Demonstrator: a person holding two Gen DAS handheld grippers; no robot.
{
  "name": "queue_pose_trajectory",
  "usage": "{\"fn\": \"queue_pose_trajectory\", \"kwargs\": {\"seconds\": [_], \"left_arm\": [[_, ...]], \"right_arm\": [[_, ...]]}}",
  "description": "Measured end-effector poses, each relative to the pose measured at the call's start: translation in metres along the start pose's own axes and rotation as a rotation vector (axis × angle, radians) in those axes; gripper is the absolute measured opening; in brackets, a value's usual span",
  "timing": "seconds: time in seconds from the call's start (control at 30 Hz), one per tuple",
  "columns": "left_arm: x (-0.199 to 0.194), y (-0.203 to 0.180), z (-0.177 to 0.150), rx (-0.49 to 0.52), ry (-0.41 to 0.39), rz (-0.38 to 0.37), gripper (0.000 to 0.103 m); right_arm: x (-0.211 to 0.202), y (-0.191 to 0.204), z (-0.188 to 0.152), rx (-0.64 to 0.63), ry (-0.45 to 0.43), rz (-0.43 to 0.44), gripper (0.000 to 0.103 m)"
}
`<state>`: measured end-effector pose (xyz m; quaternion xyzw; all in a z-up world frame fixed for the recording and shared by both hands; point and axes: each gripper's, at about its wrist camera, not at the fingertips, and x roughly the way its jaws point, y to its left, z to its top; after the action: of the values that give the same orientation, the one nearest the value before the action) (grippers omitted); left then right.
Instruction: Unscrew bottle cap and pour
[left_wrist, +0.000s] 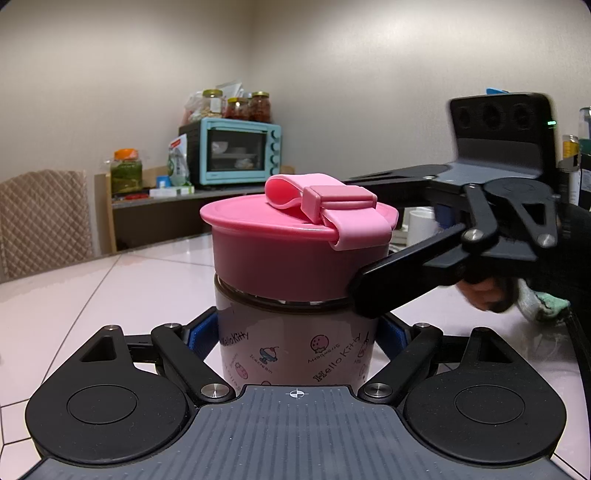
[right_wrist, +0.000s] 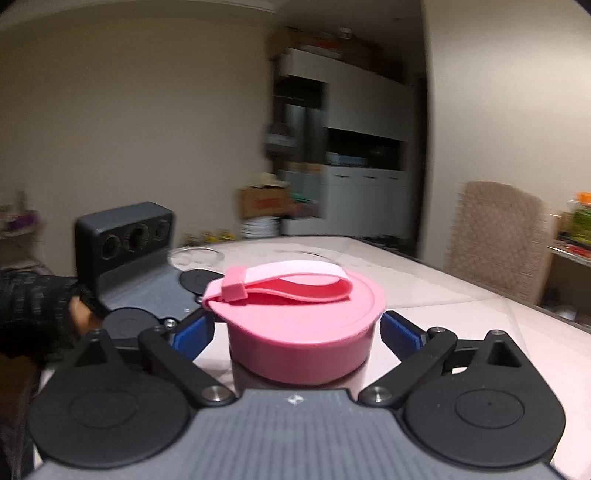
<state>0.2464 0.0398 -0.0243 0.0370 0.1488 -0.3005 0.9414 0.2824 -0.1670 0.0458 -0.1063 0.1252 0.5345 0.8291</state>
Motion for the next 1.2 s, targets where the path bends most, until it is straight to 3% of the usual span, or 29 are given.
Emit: {"fn": "queue_pose_trajectory", "kwargs": {"seconds": [0.23,0.5,0.9,1.2], "left_arm": [[0.0,0.001,0.0,0.0,0.0,0.0,0.089],[0.0,0.001,0.0,0.0,0.0,0.0,0.089],[0.0,0.002,0.0,-0.001,0.0,0.001,0.089],[0.001,0.004,0.001,-0.002,0.0,0.001,0.089]], "right_arm": [[-0.012,0.053,-0.005,0.079,-0.051,-0.33,0.101],[0.015,0.083,-0.006,0.122,-0.053,-0.521,0.101],[0.041,0.088,-0.013,0.189,-0.09,-0.623,0.098],[0.044,0.086,-0.013,0.209,-0.085,-0.628,0.085]]}}
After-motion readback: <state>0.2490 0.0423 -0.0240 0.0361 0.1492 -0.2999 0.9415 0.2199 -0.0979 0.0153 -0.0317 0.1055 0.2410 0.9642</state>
